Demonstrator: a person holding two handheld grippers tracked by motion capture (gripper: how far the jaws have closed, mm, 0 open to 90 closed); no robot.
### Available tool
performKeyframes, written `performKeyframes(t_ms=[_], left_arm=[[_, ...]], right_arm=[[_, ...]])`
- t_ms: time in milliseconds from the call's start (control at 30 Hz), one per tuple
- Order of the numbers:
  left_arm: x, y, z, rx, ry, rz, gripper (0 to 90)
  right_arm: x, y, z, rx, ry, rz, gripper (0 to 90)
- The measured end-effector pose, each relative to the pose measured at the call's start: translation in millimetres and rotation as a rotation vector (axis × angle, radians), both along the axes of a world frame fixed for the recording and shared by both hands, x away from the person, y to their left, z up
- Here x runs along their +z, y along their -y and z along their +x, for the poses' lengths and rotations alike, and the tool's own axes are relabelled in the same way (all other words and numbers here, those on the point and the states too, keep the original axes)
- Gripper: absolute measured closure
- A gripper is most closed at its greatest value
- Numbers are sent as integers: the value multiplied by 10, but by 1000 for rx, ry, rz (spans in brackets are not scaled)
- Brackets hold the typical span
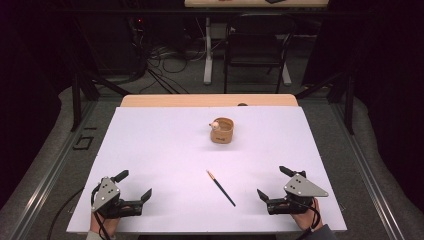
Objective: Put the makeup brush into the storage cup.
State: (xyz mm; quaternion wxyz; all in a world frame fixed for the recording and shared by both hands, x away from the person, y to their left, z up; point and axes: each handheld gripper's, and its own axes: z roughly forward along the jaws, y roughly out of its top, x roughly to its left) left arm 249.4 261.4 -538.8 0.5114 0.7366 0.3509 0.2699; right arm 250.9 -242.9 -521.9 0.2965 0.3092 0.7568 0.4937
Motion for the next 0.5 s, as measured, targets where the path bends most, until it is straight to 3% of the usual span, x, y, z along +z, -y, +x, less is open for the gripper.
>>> performKeyframes(t_ms=[500], left_arm=[[-2, 15, 10, -4, -5, 6, 0]], right_arm=[[-15, -198, 134, 26, -39, -22, 0]])
